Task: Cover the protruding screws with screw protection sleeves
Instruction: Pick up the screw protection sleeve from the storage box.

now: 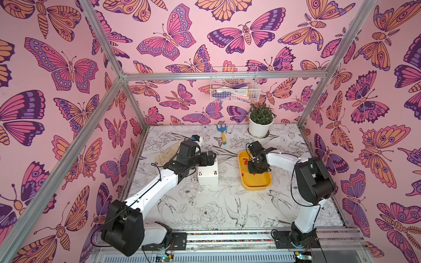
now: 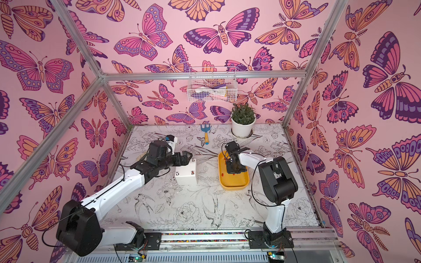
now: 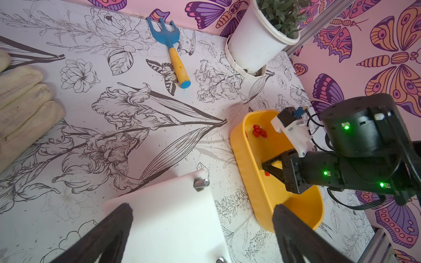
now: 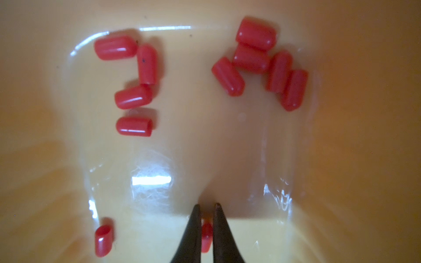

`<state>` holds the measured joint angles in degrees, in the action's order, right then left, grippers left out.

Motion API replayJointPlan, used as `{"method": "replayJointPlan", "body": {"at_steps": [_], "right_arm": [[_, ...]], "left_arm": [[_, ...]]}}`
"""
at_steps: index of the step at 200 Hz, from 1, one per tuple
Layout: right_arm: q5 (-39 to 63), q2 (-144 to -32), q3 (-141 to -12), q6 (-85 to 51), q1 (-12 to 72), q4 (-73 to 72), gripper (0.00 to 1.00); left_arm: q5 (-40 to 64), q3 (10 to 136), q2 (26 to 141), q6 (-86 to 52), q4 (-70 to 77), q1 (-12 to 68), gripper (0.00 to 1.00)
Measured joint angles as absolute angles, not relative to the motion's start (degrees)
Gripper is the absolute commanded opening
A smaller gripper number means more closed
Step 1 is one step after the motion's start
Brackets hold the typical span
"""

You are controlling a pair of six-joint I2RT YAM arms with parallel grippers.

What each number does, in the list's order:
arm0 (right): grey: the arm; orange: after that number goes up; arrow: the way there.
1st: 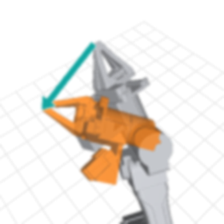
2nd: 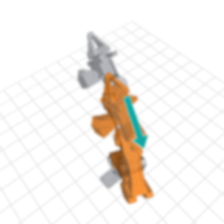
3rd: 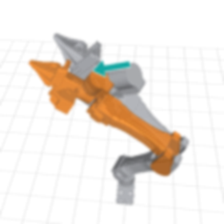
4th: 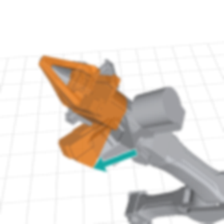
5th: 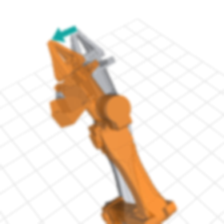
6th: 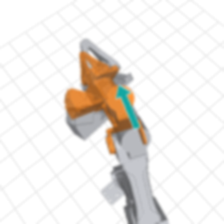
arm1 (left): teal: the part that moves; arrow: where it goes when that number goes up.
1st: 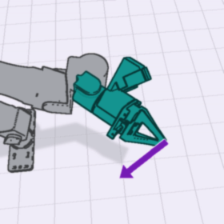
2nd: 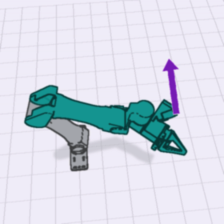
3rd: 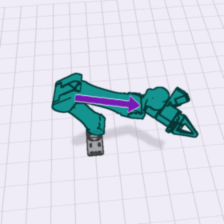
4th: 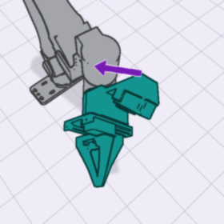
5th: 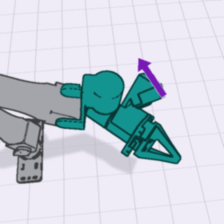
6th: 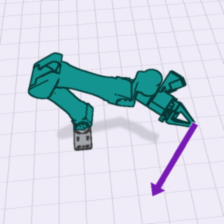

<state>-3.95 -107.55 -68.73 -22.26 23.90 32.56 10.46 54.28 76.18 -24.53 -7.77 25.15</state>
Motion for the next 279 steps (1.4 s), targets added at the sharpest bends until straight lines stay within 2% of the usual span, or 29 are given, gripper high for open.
{"method": "replayJointPlan", "body": {"at_steps": [192, 279], "right_arm": [[-4.0, -106.5, -70.4, -20.9, 23.9, 35.0, 0.11], [-4.0, -106.3, -70.4, -21.0, 23.9, 35.7, 0.19]], "left_arm": [[10.7, 54.3, 76.6, -24.5, -7.7, 25.1, 0.98], [10.9, 54.4, 77.0, -24.5, -7.7, 25.1, 0.98]]}}
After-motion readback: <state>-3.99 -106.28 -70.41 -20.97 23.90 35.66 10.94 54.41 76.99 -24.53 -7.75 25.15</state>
